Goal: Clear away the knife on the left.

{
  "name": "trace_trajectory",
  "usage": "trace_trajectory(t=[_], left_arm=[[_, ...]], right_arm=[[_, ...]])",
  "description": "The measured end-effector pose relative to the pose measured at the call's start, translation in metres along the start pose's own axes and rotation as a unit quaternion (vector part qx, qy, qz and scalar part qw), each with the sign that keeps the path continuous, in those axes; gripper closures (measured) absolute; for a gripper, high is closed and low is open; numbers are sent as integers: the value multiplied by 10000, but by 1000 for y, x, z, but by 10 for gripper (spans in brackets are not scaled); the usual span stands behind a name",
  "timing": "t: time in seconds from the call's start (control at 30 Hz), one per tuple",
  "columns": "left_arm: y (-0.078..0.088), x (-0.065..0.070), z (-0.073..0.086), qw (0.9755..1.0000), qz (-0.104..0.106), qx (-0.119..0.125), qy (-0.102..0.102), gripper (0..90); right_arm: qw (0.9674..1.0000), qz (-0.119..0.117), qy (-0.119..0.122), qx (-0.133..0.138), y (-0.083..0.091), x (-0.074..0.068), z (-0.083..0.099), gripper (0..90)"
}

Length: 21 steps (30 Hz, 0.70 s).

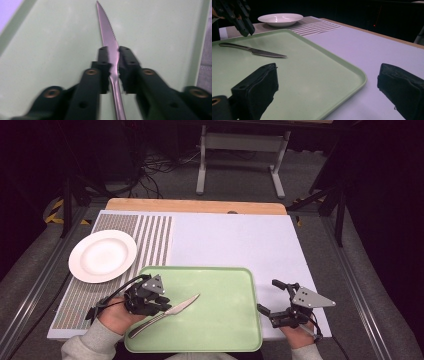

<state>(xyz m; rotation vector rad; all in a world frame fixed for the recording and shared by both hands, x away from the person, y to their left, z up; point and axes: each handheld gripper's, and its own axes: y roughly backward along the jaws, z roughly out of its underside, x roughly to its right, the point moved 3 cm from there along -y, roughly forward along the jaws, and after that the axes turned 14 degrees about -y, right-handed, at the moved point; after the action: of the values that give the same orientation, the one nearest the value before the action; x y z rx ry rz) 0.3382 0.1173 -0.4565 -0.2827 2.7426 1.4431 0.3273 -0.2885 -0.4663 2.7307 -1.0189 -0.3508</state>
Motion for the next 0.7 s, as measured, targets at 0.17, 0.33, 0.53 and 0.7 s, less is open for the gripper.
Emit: trace_trajectory(t=[0.17, 0.33, 0.53, 0.7], left_arm=[[-10, 4, -4, 9996, 115, -210, -170, 898], [-23, 9, -10, 9966, 333, -538, -532, 898], [-34, 15, -11, 9915, 422, -940, -795, 899], [-38, 14, -10, 9899, 484, -1076, -792, 899]], right_arm=[[10000, -29, -22, -14, -1, 0, 1, 38], [10000, -38, -28, -13, -2, 1, 1, 38], [10000, -27, -21, -18, -2, 1, 1, 38], [10000, -30, -9, -17, -2, 1, 1, 38]])
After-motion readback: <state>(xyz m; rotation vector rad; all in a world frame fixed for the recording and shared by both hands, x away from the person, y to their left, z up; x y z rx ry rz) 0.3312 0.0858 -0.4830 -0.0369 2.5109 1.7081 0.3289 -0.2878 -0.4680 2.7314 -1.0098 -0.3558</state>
